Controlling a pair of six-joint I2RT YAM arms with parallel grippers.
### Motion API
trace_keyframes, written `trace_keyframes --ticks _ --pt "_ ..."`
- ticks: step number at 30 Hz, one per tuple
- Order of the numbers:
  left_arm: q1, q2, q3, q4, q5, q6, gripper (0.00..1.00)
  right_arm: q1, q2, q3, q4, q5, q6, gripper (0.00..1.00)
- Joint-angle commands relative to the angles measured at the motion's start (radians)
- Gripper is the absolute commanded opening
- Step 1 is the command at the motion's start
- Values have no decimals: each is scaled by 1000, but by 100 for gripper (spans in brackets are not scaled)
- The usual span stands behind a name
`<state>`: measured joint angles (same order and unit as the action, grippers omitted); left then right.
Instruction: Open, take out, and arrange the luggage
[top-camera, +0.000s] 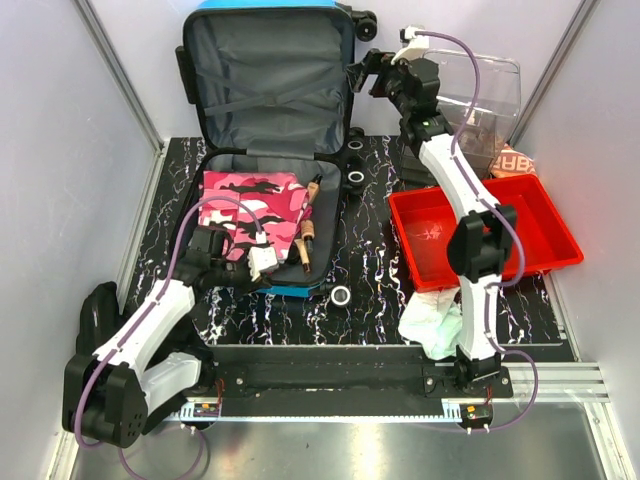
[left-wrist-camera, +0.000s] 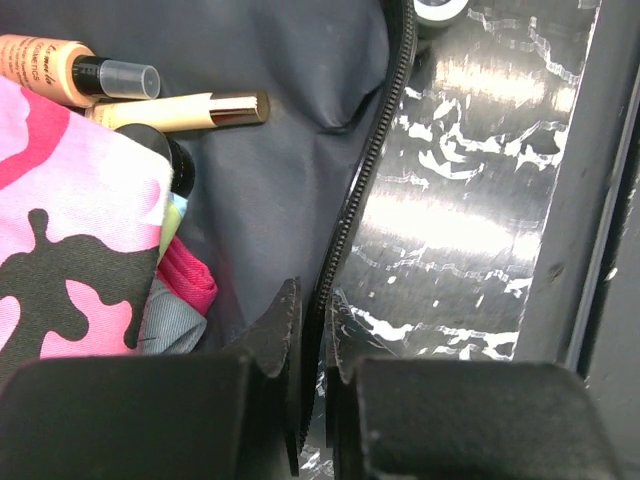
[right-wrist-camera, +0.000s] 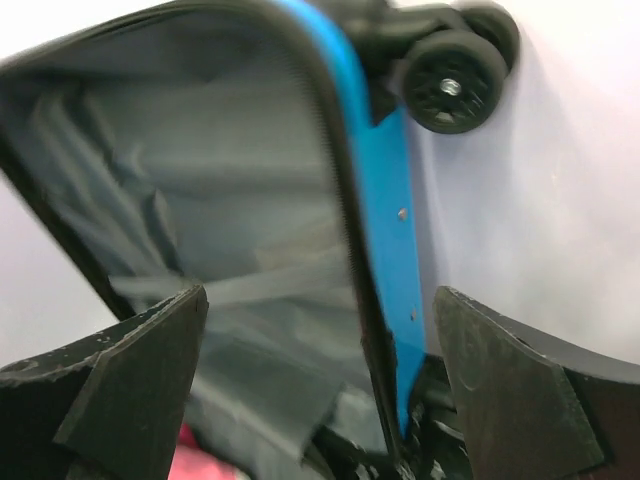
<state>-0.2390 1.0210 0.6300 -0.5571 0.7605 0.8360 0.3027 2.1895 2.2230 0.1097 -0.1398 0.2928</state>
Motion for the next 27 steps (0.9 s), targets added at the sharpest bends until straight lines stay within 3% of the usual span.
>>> trace_keyframes --ticks 1,6,13,22,27 --pt "15 -12 -27 216 -56 -265 0 65 -238 -117 38 14 -199 100" --pt "15 91 2 374 -185 -379 0 133 -413 -313 -37 109 -336 100" --pt "18 266 115 454 -360 -439 0 197 -666 -683 -149 173 -299 100" --pt "73 343 142 553 -368 -423 0 202 -789 -916 -514 431 -299 100" --pt "112 357 166 476 -297 -330 0 135 -766 -982 -590 413 -258 100"
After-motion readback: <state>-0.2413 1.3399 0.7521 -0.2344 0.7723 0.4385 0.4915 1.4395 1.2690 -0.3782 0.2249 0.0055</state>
